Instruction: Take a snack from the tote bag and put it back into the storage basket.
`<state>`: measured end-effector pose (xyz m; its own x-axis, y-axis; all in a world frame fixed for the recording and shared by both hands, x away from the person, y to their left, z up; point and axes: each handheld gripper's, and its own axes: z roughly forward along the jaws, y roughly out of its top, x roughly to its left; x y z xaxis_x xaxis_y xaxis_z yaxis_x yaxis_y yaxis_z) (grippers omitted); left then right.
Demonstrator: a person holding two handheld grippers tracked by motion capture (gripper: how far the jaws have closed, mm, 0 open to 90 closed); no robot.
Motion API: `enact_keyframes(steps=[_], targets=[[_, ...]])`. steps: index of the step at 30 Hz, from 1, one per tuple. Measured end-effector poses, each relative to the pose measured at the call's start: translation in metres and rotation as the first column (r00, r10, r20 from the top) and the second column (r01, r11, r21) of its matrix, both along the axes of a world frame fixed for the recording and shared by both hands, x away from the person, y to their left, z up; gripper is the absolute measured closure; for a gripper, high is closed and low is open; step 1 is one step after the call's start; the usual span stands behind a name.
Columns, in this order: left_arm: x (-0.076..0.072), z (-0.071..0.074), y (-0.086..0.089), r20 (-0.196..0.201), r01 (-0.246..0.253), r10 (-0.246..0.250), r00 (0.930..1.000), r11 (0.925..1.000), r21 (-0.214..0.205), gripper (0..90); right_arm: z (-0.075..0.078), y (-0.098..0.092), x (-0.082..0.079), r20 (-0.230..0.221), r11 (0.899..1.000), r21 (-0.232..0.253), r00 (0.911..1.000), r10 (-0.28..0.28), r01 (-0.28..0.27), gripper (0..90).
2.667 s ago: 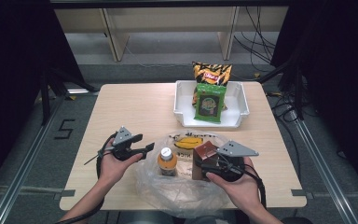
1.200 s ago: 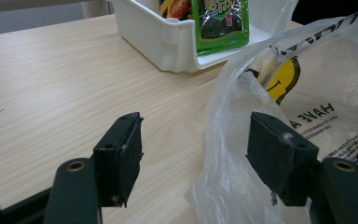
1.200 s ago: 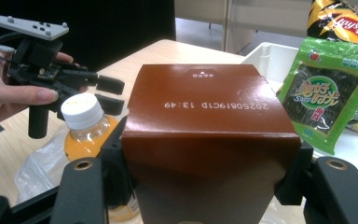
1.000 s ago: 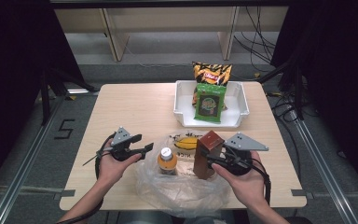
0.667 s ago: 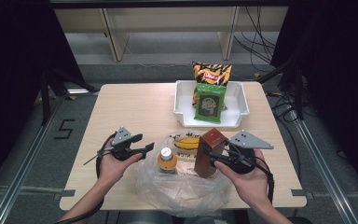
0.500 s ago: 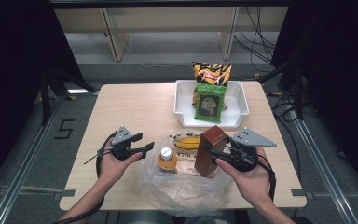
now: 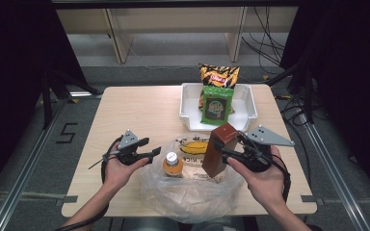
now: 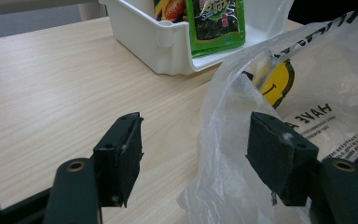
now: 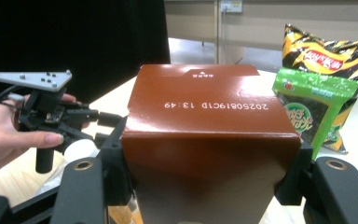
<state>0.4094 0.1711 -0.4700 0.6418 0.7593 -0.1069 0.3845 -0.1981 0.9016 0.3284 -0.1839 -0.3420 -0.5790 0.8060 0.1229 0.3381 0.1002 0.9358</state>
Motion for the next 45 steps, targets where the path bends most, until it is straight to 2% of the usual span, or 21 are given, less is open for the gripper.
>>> enact_keyframes(steps=[6, 12, 14, 19, 21, 23, 24, 30, 31, 36, 37, 40, 41, 43, 44, 45], targets=[[0.0, 0.0, -0.001, -0.002, 0.001, -0.001, 1.0, 1.0, 0.007, 35.0, 0.006, -0.002, 0.003, 0.018, 1.0, -0.004, 0.9998, -0.006, 0.006, 38.9], [0.0, 0.0, -0.001, -0.003, 0.003, -0.003, 1.0, 1.0, 0.005, 35.0, 0.01, -0.002, 0.004, 0.015, 1.0, 0.0, 0.9998, -0.011, 0.011, 38.9], [0.0, 0.0, -0.001, 0.001, 0.004, -0.004, 1.0, 1.0, 0.003, 35.0, 0.011, -0.002, 0.005, 0.032, 1.0, -0.004, 0.9994, -0.009, 0.009, 38.9], [0.0, 0.0, -0.001, -0.001, 0.002, -0.002, 1.0, 1.0, 0.008, 35.0, 0.016, -0.003, 0.007, 0.031, 1.0, 0.011, 0.9992, -0.023, 0.023, 38.9], [0.0, 0.0, -0.001, -0.001, 0.004, -0.004, 1.0, 1.0, 0.005, 35.0, 0.017, -0.005, 0.01, 0.055, 1.0, 0.005, 0.9981, -0.027, 0.026, 38.9], [0.0, 0.0, -0.001, -0.001, 0.003, -0.003, 1.0, 1.0, 0.008, 35.0, 0.018, -0.005, 0.011, 0.044, 0.999, 0.026, 0.9983, -0.038, 0.037, 38.9], [0.0, 0.0, -0.001, -0.001, 0.002, -0.002, 1.0, 1.0, 0.007, 35.0, 0.018, -0.006, 0.012, 0.056, 0.999, 0.026, 0.9979, -0.033, 0.032, 38.9], [0.0, 0.0, -0.001, 0.0, 0.003, -0.003, 1.0, 1.0, 0.003, 35.0, 0.023, -0.007, 0.016, 0.11, 0.999, 0.011, 0.9927, -0.051, 0.05, 39.0], [0.0, 0.0, -0.001, 0.001, 0.004, -0.004, 1.0, 1.0, 0.003, 35.0, 0.024, -0.006, 0.017, 0.11, 0.998, 0.027, 0.9924, -0.054, 0.052, 39.0], [0.0, 0.0, -0.001, 0.001, 0.004, -0.004, 1.0, 1.0, 0.003, 35.0, 0.03, -0.007, 0.02, 0.139, 0.998, 0.035, 0.9884, -0.06, 0.056, 39.0], [0.0, 0.0, -0.001, 0.001, 0.004, -0.004, 1.0, 1.0, 0.004, 35.0, 0.031, -0.007, 0.021, 0.156, 0.997, 0.026, 0.9852, -0.071, 0.068, 39.0], [0.0, 0.0, 0.0, 0.0, 0.004, -0.004, 1.0, 1.0, 0.003, 35.0, 0.034, -0.008, 0.024, 0.178, 0.996, 0.041, 0.9808, -0.08, 0.074, 39.0], [0.0, 0.0, 0.0, 0.0, 0.004, -0.004, 1.0, 1.0, 0.004, 35.0, 0.036, -0.007, 0.024, 0.165, 0.996, 0.057, 0.983, -0.081, 0.073, 39.0], [0.0, 0.001, -0.001, -0.001, 0.001, -0.001, 1.0, 1.0, 0.003, 35.0, 0.038, -0.008, 0.026, 0.175, 0.995, 0.055, 0.98, -0.095, 0.086, 39.0], [0.0, 0.001, -0.001, -0.002, -0.001, 0.001, 1.0, 1.0, 0.0, 35.0, 0.038, -0.009, 0.028, 0.194, 0.995, 0.045, 0.9767, -0.092, 0.085, 39.0], [0.0, 0.001, -0.001, -0.003, -0.001, 0.001, 1.0, 1.0, 0.0, 35.0, 0.04, -0.009, 0.027, 0.18, 0.994, 0.051, 0.9777, -0.108, 0.101, 39.0]])
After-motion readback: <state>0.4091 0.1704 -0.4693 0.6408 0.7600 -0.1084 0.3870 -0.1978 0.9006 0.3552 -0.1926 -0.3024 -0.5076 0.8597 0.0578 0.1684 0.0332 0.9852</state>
